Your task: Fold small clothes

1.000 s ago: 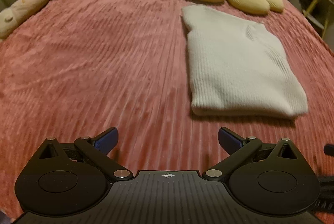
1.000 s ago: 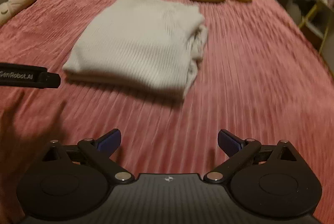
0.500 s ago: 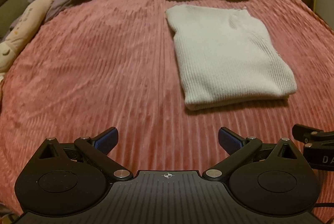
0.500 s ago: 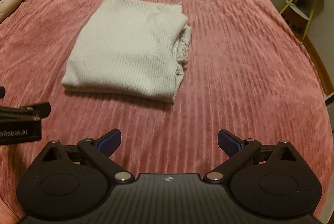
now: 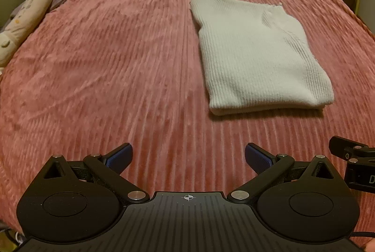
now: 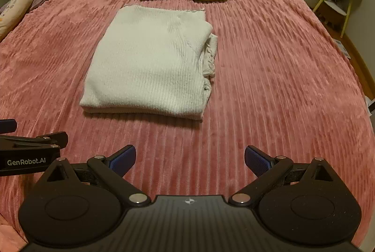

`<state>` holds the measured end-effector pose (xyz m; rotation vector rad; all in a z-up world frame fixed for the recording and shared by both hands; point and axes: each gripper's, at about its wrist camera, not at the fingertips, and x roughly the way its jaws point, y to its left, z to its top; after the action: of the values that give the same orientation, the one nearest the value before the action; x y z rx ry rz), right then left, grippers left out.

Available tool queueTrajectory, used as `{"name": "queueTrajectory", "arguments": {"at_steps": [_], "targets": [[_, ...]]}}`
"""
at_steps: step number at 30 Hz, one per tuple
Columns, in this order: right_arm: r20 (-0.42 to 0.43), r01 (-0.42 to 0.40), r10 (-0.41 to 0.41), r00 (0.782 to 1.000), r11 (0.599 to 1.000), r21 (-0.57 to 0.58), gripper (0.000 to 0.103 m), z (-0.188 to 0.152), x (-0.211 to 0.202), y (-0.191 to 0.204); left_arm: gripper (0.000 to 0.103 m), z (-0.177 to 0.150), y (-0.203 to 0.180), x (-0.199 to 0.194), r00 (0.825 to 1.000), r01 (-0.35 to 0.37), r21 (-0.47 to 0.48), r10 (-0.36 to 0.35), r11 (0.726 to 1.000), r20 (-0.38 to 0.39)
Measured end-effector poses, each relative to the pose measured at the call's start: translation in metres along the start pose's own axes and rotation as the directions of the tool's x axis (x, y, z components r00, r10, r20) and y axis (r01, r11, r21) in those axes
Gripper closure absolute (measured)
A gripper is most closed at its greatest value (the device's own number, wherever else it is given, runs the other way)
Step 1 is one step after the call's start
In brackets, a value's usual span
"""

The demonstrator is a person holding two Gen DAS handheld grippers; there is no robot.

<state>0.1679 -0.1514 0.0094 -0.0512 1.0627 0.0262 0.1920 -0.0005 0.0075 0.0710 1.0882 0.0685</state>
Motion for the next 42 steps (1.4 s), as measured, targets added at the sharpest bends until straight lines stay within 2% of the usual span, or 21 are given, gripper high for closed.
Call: {"name": "queueTrajectory", "arguments": {"at_steps": [18,42], "targets": [[0.012,0.006,-0.006,1.000,1.000,0.005,0.004,-0.0002,-0.0063,-0.0020,0.000,-0.0008,-0.0017,-0.0025,1.000,0.017,-0.009,-0.018,1.000,-0.016],[0.012,-0.001,0.000,1.000,1.000,0.025,0.004,0.0005,-0.0099,-0.0048,0.000,-0.0015,-0.0052,-0.0012,1.000,-0.002,0.004,0.002,1.000,-0.026]]}}
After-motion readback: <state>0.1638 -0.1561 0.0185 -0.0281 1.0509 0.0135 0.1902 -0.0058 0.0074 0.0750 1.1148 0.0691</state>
